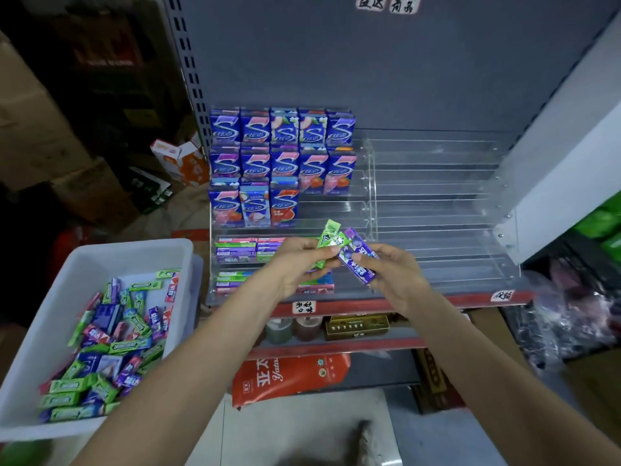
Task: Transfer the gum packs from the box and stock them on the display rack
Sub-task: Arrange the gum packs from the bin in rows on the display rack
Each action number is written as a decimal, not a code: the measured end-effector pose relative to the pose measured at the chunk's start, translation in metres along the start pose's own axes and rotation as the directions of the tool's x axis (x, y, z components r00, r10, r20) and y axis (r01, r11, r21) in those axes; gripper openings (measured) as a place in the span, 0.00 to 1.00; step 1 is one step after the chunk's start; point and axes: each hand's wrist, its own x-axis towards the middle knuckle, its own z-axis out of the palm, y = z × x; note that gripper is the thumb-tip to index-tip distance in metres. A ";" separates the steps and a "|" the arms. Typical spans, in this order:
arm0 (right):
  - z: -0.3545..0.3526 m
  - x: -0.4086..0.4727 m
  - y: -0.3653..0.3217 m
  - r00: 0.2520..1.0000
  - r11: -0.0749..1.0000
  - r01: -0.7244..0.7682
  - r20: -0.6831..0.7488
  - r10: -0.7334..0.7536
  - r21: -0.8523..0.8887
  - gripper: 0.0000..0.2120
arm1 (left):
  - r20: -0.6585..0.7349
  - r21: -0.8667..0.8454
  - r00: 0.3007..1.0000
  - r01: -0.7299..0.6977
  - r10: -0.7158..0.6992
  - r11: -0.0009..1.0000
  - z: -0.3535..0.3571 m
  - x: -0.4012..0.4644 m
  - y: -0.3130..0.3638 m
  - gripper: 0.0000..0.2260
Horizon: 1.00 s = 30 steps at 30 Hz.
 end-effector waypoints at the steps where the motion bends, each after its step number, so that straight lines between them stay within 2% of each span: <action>1: -0.007 0.003 0.000 1.000 1.000 -0.001 -0.001 0.001 -0.002 0.09 | -0.003 0.002 1.000 0.008 -0.008 1.000 0.007 0.004 0.000 0.03; 5: -0.034 0.023 -0.005 1.000 1.000 -0.020 -0.009 0.020 -0.013 0.09 | -0.071 -0.002 0.997 0.005 -0.005 1.000 0.041 0.020 0.001 0.03; 10: -0.080 0.052 -0.023 0.994 0.998 -0.052 0.097 0.055 -0.036 0.02 | -0.193 -0.088 0.981 -0.040 0.022 0.995 0.084 0.038 0.003 0.05; 13: -0.112 0.069 -0.028 0.985 0.993 -0.116 0.126 0.119 -0.027 0.04 | -0.258 -0.121 0.966 -0.060 0.026 0.991 0.100 0.048 0.000 0.04; 17: -0.145 0.081 -0.027 0.978 0.968 -0.138 0.126 0.167 -0.210 0.04 | -0.336 -0.111 0.940 -0.099 0.057 0.989 0.111 0.057 -0.012 0.01; 20: -0.159 0.084 -0.024 0.971 0.969 -0.135 0.167 0.171 -0.205 0.05 | -0.388 -0.096 0.918 -0.126 0.079 0.987 0.113 0.058 -0.020 0.02; 23: -0.165 0.085 -0.022 0.947 0.980 -0.111 0.283 0.154 -0.163 0.07 | -0.398 -0.082 0.914 -0.121 0.079 0.989 0.116 0.054 -0.024 0.02; 27: -0.165 0.091 -0.018 0.950 0.982 -0.016 0.304 0.074 -0.190 0.23 | -0.396 -0.087 0.914 -0.139 0.093 0.987 0.125 0.048 -0.024 0.04; 28: -0.163 0.091 -0.018 0.954 0.974 0.027 0.298 0.042 -0.223 0.25 | -0.395 -0.094 0.913 -0.145 0.097 0.985 0.127 0.047 -0.023 0.05; 30: -0.160 0.096 -0.013 0.966 0.943 0.126 0.255 -0.045 -0.308 0.20 | -0.401 -0.094 0.910 -0.149 0.100 0.984 0.128 0.046 -0.024 0.04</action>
